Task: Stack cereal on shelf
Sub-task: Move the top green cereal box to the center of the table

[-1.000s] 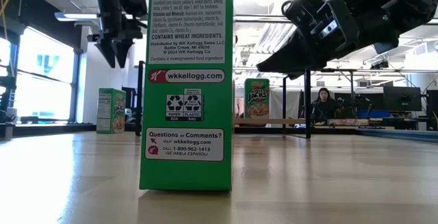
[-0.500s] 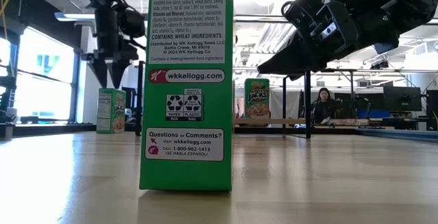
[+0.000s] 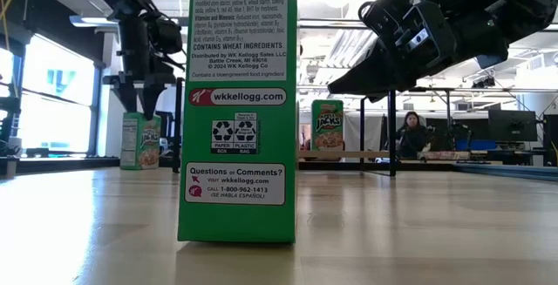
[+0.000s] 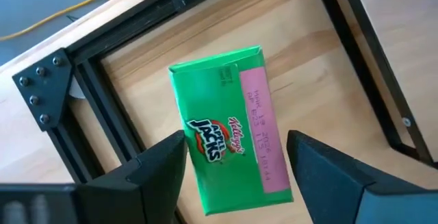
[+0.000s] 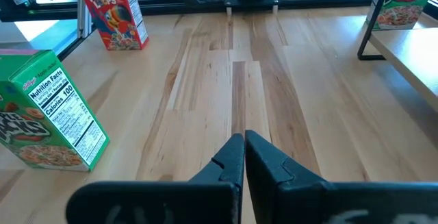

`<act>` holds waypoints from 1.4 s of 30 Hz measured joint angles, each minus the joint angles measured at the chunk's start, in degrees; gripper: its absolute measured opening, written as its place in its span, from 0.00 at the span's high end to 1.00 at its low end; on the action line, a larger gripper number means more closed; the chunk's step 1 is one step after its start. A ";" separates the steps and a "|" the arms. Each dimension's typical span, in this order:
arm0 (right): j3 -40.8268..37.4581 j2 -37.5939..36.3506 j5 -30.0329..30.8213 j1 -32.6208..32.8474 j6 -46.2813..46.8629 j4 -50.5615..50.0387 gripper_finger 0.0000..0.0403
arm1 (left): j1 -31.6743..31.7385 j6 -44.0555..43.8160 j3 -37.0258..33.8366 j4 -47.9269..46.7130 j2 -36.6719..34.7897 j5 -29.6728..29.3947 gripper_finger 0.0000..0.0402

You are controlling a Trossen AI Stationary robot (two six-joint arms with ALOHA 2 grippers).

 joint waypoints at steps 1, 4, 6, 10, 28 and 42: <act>0.00 0.00 0.00 0.00 0.02 0.00 0.99 | 0.00 0.57 0.00 -0.05 0.00 -0.02 0.41; 0.00 0.00 0.00 0.00 0.02 0.00 0.99 | 0.00 1.63 0.00 -0.09 0.00 0.69 0.46; 0.00 0.00 0.00 0.00 0.02 0.00 0.99 | 0.00 2.03 0.00 -0.11 0.00 1.62 0.49; 0.00 0.00 0.00 0.00 0.46 0.00 0.99 | -0.02 3.58 0.00 -0.17 -0.27 1.98 0.56; 0.00 0.00 -0.02 0.00 0.48 0.00 0.99 | -1.79 7.59 22.79 -14.38 -16.86 0.13 0.61; 0.13 -1.21 -1.96 0.28 1.55 0.57 0.99 | -25.32 5.55 30.14 -11.41 -22.35 12.08 0.61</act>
